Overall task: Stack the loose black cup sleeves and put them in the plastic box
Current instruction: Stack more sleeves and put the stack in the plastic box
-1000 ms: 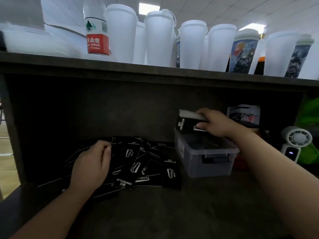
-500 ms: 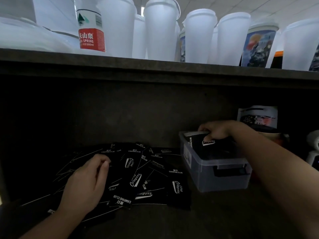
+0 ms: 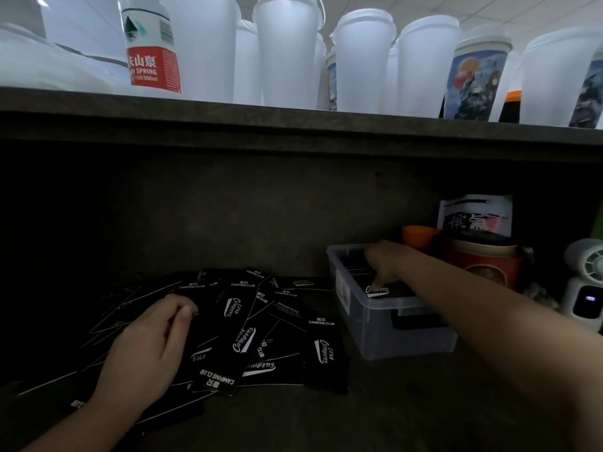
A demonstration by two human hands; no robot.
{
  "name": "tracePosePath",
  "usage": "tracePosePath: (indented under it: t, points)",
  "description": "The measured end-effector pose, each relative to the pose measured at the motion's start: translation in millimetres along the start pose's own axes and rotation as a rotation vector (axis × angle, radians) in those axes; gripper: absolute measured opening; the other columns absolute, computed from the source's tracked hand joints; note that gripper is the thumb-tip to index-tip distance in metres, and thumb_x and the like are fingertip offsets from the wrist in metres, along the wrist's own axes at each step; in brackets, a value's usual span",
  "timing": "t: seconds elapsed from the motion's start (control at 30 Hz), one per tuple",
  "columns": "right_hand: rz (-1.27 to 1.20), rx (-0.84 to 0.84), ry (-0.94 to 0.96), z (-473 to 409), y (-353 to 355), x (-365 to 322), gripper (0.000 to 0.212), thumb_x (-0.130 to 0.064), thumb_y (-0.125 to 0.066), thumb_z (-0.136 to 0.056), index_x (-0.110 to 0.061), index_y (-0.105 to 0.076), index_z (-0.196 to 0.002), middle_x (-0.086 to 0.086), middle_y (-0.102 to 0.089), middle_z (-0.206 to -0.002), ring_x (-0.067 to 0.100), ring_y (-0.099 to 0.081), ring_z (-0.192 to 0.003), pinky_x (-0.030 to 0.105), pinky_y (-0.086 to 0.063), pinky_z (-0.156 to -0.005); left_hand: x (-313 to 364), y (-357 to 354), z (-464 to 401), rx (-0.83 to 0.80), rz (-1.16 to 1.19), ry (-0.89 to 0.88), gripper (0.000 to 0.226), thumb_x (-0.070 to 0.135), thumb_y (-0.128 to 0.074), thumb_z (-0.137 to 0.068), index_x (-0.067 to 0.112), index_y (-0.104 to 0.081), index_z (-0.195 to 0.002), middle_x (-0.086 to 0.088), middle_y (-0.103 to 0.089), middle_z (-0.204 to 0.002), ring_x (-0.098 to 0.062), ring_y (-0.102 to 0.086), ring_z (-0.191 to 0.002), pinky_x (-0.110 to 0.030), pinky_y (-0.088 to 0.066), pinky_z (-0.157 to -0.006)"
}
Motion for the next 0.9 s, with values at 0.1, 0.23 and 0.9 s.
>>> tracePosePath:
  t: [0.1,0.23,0.9]
  points:
    - [0.01,-0.057,0.002,4.3,7.1,-1.8,0.052,-0.047,-0.073,-0.08,-0.008,-0.062,-0.113,0.008,-0.061,-0.121,0.022,-0.059,-0.101,0.032,-0.051,-0.084,-1.9,0.4,0.0,-0.001,-0.01,0.022,0.02,0.034,-0.041,-0.095,0.032,-0.06,-0.093,0.016,-0.063,-0.082,-0.002,-0.061,-0.078,-0.03,-0.046,-0.064]
    - [-0.284,0.182,0.014,36.8,57.5,-4.1,0.037,-0.046,-0.063,-0.089,-0.013,-0.065,-0.104,0.004,-0.063,-0.105,0.019,-0.058,-0.098,0.028,-0.043,-0.079,-6.5,0.4,-1.6,0.0,-0.029,0.055,0.018,0.027,-0.044,-0.098,0.028,-0.062,-0.095,0.014,-0.065,-0.087,-0.007,-0.061,-0.082,-0.033,-0.046,-0.067]
    - [-0.979,0.375,0.044,75.7,-28.5,-150.7,0.016,-0.023,-0.06,-0.092,-0.021,-0.067,-0.078,-0.009,-0.064,-0.072,0.008,-0.062,-0.07,0.022,-0.048,-0.063,-36.4,14.5,-54.5,0.07,-0.427,0.099,0.015,0.021,-0.056,-0.09,0.01,-0.066,-0.089,-0.012,-0.066,-0.082,-0.032,-0.062,-0.075,-0.036,-0.049,-0.064]
Point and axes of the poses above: each hand's wrist, its own z-axis away from the middle knuckle, its own y-axis out of the back of the hand, x = y × z, the point moved 1 cm from there along -z, towards the middle knuckle
